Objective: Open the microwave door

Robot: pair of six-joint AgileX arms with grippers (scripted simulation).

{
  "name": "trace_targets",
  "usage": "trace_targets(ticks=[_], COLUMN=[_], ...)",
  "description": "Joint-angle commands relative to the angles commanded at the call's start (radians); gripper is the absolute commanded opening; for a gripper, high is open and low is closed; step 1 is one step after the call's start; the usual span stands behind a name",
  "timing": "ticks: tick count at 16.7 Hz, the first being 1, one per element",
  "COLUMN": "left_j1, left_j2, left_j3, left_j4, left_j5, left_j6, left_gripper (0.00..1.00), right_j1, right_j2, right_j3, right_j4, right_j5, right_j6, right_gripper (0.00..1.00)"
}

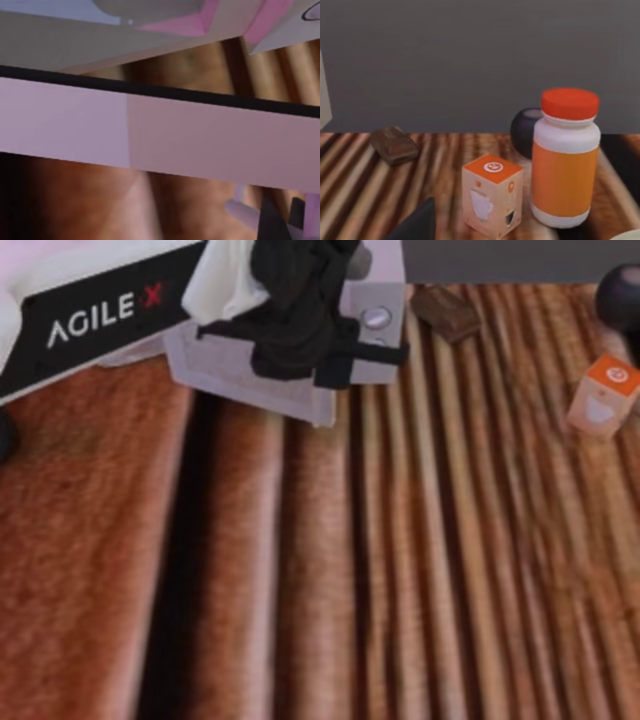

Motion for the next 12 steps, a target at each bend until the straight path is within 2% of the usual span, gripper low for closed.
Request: trace_targets(ticks=[6,12], left_j1=[0.026,0.027], left_j2=[-0.077,-0.079], left_j3=[-0.105,-0.108], left_j4=[0.047,0.048], left_j5=[0.046,0.047], left_j6=[0.099,0.102], left_gripper=[0.0,0.0], right_j1=[0.0,0.0], right_j2=[0.0,0.0], right_j3=[0.0,0.0], right_j4=[0.0,0.0], right_j5=[0.0,0.0], right_j6=[0.0,0.0], right_gripper=[1.0,1.0])
